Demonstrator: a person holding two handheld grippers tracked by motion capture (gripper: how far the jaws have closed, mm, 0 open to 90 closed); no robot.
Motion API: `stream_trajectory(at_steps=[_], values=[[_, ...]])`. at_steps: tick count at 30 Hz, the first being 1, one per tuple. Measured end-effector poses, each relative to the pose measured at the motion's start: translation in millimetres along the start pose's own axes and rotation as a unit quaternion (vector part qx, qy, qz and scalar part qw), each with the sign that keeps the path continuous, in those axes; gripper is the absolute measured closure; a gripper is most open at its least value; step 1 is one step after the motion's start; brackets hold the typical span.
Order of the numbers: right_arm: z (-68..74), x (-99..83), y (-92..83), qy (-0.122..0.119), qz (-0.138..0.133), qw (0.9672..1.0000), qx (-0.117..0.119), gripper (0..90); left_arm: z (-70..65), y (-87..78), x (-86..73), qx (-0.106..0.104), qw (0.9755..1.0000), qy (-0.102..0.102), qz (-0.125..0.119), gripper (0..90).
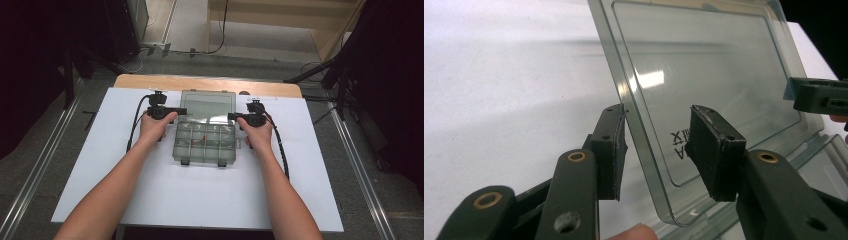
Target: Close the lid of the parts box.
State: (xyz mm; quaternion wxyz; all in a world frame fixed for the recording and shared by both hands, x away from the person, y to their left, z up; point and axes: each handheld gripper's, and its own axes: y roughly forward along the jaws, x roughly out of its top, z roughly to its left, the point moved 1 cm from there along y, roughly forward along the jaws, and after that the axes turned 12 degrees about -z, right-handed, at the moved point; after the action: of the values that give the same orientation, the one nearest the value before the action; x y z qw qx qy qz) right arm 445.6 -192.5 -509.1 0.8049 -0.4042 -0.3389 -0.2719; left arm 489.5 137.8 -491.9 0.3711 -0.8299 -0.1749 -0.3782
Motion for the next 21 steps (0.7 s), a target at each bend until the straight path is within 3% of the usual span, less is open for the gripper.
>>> stream_trajectory(at_steps=[10,15,21], values=[[5.9,1.4,-15.4,-0.030,-0.029,0.9991,-0.008,81.0,-6.4,-9.7,0.8,-0.002,0.9994,0.015,-0.030,68.6],[8.1,-1.3,-18.6,-0.045,-0.036,0.9982,-0.017,82.3,-7.4,-13.3,2.7,-0.004,0.9992,0.024,-0.033,68.7],[10.6,-3.6,-21.1,-0.051,-0.049,0.9974,-0.013,84.1,-7.7,-17.0,4.4,-0.006,0.9988,0.025,-0.043,75.9]])
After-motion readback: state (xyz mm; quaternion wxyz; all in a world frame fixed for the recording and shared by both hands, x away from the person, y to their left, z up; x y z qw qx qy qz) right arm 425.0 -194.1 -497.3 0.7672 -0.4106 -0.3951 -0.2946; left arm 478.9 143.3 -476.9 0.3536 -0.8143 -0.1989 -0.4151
